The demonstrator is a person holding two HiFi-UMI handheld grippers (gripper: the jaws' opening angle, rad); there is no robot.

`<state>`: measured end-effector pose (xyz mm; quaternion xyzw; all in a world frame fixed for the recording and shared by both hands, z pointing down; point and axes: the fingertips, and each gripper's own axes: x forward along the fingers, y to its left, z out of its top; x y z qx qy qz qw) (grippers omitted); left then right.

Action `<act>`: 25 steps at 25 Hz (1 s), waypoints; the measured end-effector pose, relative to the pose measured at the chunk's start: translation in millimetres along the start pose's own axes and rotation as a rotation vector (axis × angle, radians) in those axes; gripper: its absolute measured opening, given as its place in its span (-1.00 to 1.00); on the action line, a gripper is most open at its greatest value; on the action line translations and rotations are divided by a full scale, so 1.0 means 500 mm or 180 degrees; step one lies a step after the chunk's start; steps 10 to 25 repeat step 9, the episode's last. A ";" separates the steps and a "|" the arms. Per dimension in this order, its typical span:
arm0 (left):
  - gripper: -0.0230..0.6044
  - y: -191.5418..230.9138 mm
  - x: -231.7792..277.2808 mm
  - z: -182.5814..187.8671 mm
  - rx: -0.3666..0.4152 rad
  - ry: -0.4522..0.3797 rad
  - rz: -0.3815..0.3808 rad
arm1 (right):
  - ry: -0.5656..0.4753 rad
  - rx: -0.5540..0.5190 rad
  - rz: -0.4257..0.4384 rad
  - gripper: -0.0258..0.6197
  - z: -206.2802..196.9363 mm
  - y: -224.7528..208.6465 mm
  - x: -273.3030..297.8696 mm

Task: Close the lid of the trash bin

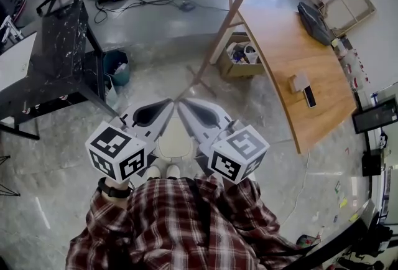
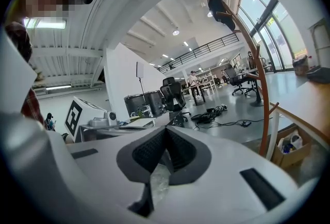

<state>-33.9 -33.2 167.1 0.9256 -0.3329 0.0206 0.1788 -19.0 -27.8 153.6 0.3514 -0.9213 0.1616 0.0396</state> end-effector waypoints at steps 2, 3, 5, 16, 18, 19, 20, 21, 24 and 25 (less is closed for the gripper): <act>-0.89 -0.001 -0.007 -0.011 -0.0033 0.0027 0.0023 | 0.0047 -0.0003 0.0018 -0.88 -0.009 0.008 -0.001; -0.89 0.000 -0.011 -0.015 -0.0045 0.0032 0.0030 | 0.0065 0.0003 0.0024 -0.88 -0.014 0.012 0.000; -0.89 0.004 -0.019 -0.019 -0.0056 0.0033 0.0043 | 0.0089 0.0013 0.0033 -0.88 -0.022 0.018 0.004; -0.89 0.011 -0.034 -0.022 -0.0051 0.0024 0.0061 | 0.0106 0.0012 0.0045 -0.88 -0.031 0.028 0.009; -0.89 0.011 -0.034 -0.022 -0.0051 0.0024 0.0061 | 0.0106 0.0012 0.0045 -0.88 -0.031 0.028 0.009; -0.89 0.011 -0.034 -0.022 -0.0051 0.0024 0.0061 | 0.0106 0.0012 0.0045 -0.88 -0.031 0.028 0.009; -0.89 0.011 -0.034 -0.022 -0.0051 0.0024 0.0061 | 0.0106 0.0012 0.0045 -0.88 -0.031 0.028 0.009; -0.89 0.011 -0.034 -0.022 -0.0051 0.0024 0.0061 | 0.0106 0.0012 0.0045 -0.88 -0.031 0.028 0.009; -0.89 0.011 -0.034 -0.022 -0.0051 0.0024 0.0061 | 0.0106 0.0012 0.0045 -0.88 -0.031 0.028 0.009; -0.89 0.011 -0.034 -0.022 -0.0051 0.0024 0.0061 | 0.0106 0.0012 0.0045 -0.88 -0.031 0.028 0.009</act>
